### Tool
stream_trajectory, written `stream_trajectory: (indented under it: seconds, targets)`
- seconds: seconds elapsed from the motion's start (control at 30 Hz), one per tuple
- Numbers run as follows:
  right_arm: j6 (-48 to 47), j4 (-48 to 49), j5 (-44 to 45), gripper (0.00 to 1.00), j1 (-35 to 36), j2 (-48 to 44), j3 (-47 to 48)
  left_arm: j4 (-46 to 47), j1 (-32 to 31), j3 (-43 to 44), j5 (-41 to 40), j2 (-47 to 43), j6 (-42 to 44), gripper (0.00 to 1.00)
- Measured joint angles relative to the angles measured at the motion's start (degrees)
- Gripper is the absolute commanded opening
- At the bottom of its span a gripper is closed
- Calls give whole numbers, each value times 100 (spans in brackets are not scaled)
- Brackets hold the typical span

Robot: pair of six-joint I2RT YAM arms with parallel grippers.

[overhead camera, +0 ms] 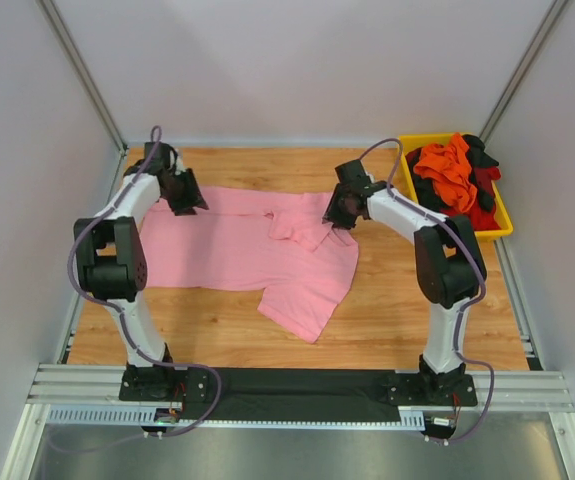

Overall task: Fold and stack the t-shirts
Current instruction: Fold the tshirt

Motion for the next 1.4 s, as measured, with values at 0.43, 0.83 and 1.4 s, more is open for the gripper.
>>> stream_trajectory:
  seconds: [0.43, 0.83, 1.4]
  targets:
    - [125, 560, -688, 29, 98, -50, -752, 1174, -2031, -675, 1355, -407, -96, 51]
    - [1204, -236, -83, 30, 562, -66, -649, 1300, -2420, -673, 1226, 94, -46, 50]
    - [1449, -205, 105, 28, 645, 61, -444, 1276, -2514, -516, 876, 463, -9, 46]
